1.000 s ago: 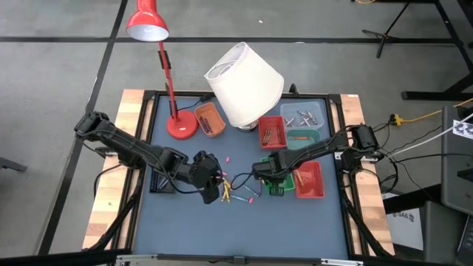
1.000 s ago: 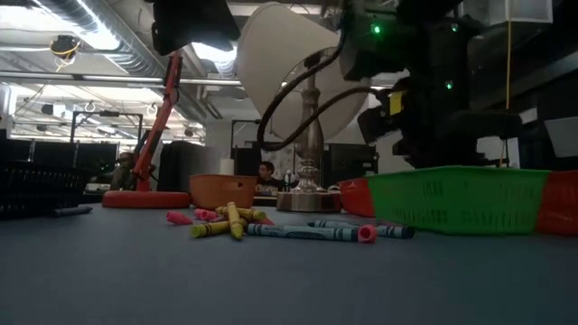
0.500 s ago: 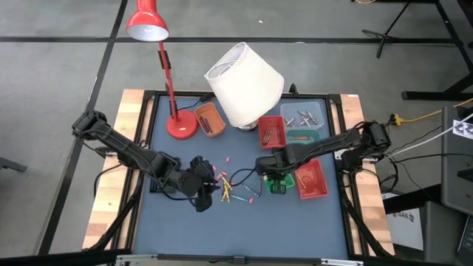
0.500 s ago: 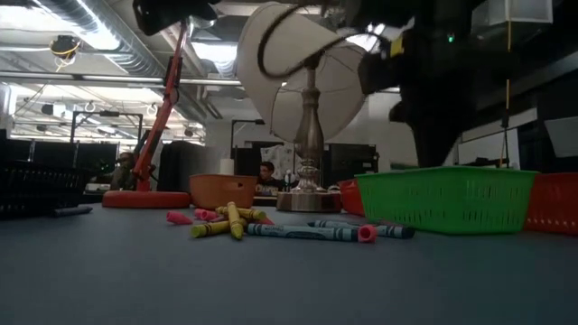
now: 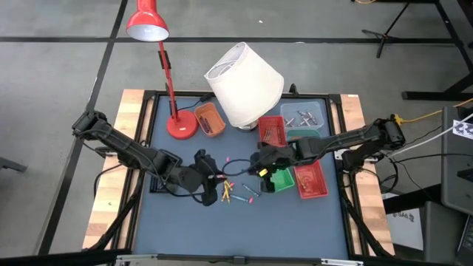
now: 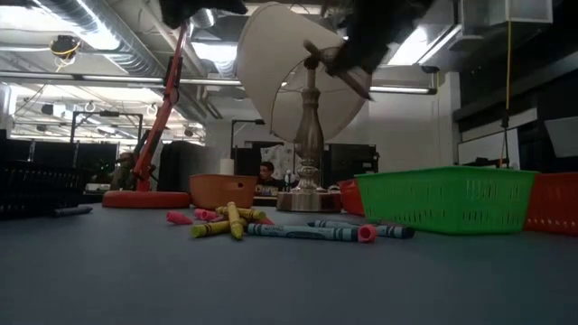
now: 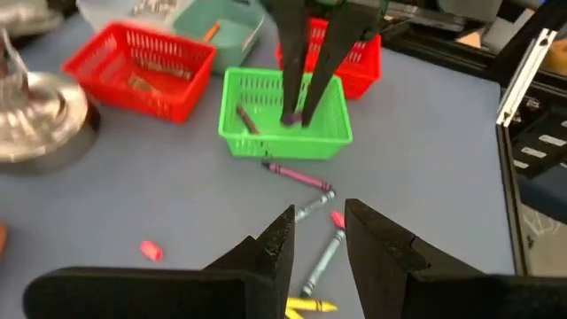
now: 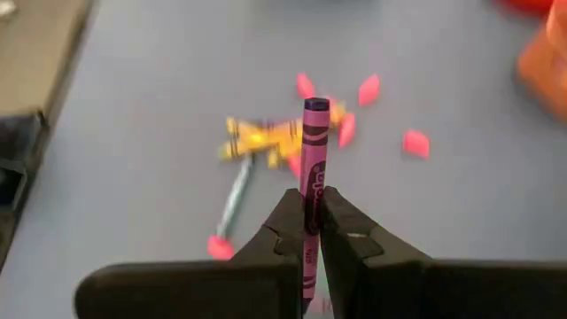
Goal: Sort crayons
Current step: Put the violet crayon into the orange bin
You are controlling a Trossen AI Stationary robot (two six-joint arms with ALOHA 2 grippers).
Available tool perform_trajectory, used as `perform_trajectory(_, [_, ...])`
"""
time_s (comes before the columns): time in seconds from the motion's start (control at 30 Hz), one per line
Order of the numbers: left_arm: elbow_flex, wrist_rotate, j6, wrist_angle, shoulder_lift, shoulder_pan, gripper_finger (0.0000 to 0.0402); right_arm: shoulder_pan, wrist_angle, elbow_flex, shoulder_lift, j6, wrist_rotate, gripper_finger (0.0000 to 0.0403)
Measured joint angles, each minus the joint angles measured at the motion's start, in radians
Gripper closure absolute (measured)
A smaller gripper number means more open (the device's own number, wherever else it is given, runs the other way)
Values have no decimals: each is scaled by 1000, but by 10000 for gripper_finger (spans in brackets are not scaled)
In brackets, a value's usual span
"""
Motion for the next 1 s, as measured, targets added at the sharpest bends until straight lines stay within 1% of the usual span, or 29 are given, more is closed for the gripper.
perform_trajectory(0.2, [0,1,139,86,0,6,315,0,187,0,0,-67,0,387])
perform_trajectory(0.33, [0,1,180,99,0,6,315,0,279,0,1,-107,0,387])
perform_trajectory(0.53, [0,-1,180,102,0,7,314,2,341,0,1,-144,-2,387])
perform_trajectory(0.7, [0,-31,181,151,0,24,314,1,372,0,1,-145,-16,386])
perform_trajectory(1.0, [0,-24,182,183,1,66,315,1,378,0,1,-145,-16,386])
